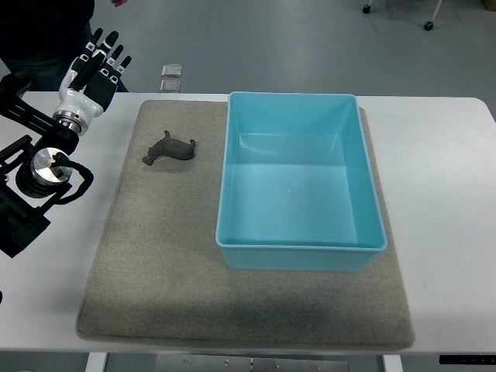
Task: Place brown hippo in blue box with left hand
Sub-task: 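Raise the left hand and open its fingers above the mat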
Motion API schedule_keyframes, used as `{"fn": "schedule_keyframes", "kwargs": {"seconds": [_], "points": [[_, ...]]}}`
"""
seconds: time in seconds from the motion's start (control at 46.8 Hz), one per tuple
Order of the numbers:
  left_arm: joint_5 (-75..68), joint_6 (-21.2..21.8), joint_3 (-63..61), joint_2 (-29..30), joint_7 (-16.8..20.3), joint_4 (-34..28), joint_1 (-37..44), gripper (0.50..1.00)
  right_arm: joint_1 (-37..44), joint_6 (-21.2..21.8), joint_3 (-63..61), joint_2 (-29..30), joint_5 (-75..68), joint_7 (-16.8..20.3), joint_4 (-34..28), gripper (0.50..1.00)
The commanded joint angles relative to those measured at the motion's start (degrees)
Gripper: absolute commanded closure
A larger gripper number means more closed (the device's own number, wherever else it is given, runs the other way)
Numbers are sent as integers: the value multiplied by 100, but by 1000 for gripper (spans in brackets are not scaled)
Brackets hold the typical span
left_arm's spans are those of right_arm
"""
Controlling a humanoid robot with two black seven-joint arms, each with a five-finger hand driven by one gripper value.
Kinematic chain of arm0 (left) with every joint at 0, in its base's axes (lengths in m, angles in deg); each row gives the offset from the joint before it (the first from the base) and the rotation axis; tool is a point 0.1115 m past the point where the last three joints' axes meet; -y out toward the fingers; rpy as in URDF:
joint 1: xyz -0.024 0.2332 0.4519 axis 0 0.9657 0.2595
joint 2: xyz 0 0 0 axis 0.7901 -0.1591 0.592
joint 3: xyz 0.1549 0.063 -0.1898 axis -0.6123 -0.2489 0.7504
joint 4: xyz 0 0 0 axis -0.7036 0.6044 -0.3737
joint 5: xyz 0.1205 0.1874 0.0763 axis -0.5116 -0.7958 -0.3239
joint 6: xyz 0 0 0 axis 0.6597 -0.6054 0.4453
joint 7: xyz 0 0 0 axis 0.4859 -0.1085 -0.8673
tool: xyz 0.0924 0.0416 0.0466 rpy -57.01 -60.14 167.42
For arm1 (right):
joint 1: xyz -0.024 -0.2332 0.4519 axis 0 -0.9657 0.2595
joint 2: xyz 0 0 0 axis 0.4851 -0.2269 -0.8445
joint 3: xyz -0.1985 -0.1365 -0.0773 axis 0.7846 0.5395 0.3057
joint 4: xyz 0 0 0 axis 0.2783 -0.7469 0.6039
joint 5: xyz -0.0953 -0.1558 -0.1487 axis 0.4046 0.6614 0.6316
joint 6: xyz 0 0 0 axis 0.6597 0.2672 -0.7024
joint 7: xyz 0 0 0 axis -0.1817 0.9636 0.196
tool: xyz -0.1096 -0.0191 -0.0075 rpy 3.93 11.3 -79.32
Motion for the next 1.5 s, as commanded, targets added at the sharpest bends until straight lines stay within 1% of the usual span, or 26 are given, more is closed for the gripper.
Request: {"fn": "schedule_keyframes", "kwargs": {"seconds": [0.0, 0.171, 0.406, 0.62, 0.726, 0.94, 1.218, 1.474], "points": [[0, -117, -4, 0, -2, 14, -20, 506, 0, 0, 0, 0, 0, 0, 0, 564], [62, -390, 5, 9, -2, -3, -29, 506, 0, 0, 0, 0, 0, 0, 0, 564], [35, -399, 5, 0, 7, -38, -29, 506, 0, 0, 0, 0, 0, 0, 0, 564], [0, -460, 5, 0, -2, -486, -73, 504, 0, 0, 0, 0, 0, 0, 0, 564], [0, -557, 5, 0, 7, -513, -126, 506, 0, 0, 0, 0, 0, 0, 0, 564], [-9, -592, -22, -17, -2, -513, -126, 504, 0, 0, 0, 0, 0, 0, 0, 564], [0, -1181, 31, -8, 7, -513, -126, 506, 0, 0, 0, 0, 0, 0, 0, 564], [-26, -1234, -39, 9, 7, -513, -135, 508, 0, 0, 0, 0, 0, 0, 0, 564]]}}
